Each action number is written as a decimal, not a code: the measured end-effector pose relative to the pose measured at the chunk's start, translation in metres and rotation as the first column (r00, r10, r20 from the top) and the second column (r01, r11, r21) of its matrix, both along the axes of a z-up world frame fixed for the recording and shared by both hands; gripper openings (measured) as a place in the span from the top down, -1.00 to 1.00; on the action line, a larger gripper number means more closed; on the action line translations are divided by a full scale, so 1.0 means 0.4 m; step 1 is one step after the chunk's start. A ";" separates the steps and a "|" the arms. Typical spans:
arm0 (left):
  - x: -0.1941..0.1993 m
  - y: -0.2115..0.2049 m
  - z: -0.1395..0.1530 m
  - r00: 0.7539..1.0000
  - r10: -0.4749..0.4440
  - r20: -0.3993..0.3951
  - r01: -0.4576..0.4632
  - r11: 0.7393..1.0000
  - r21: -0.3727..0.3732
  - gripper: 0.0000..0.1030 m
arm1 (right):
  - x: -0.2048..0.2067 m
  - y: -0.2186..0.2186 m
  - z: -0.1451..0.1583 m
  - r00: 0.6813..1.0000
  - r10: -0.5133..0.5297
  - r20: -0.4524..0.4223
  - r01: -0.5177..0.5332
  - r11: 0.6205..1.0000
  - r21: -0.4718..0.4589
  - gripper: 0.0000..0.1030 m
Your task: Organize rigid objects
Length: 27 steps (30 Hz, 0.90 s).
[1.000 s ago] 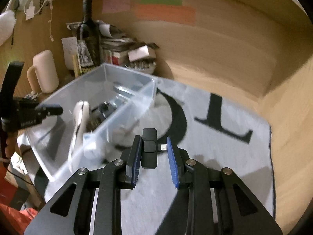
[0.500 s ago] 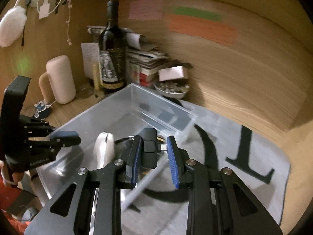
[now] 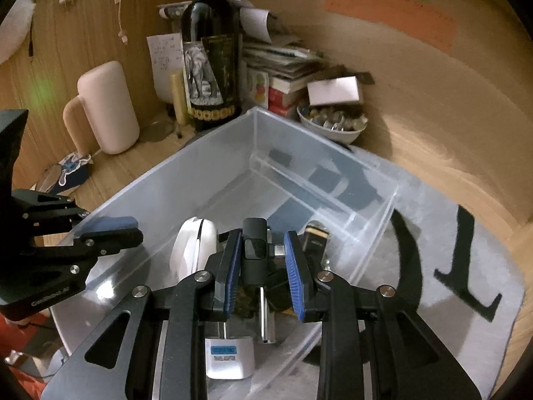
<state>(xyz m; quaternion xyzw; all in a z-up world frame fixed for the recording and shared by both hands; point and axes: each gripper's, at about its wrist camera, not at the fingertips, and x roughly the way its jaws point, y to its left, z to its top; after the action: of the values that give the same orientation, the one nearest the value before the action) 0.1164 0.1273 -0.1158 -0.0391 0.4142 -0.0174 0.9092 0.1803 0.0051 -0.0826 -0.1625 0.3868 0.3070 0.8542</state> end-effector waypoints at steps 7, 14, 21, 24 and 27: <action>-0.001 0.003 0.001 1.000 0.000 -0.003 0.000 1.000 -0.002 0.87 | -0.003 0.005 -0.005 1.000 -0.003 -0.008 0.002 1.000 -0.009 0.28; -0.010 0.017 0.015 1.000 0.030 0.002 -0.030 0.999 0.013 0.54 | -0.035 -0.018 0.032 0.999 -0.008 0.034 0.007 1.000 0.021 -0.03; -0.039 0.009 0.091 0.995 0.044 0.092 -0.049 0.997 0.056 0.09 | -0.096 -0.065 0.094 0.993 -0.041 0.110 0.033 0.997 0.070 -0.28; -0.063 -0.009 0.131 0.989 0.033 0.145 -0.043 0.997 0.068 -0.02 | -0.124 -0.094 0.121 0.988 -0.063 0.139 0.050 0.994 0.096 -0.30; -0.095 -0.039 0.174 0.977 0.015 0.212 -0.032 0.996 0.080 -0.17 | -0.159 -0.128 0.155 0.979 -0.096 0.179 0.073 0.989 0.132 -0.51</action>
<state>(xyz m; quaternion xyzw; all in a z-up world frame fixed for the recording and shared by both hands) 0.0785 0.1118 -0.0464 -0.0043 0.3153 0.0064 0.9490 0.1166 -0.0460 -0.0206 -0.1198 0.2926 0.2776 0.9072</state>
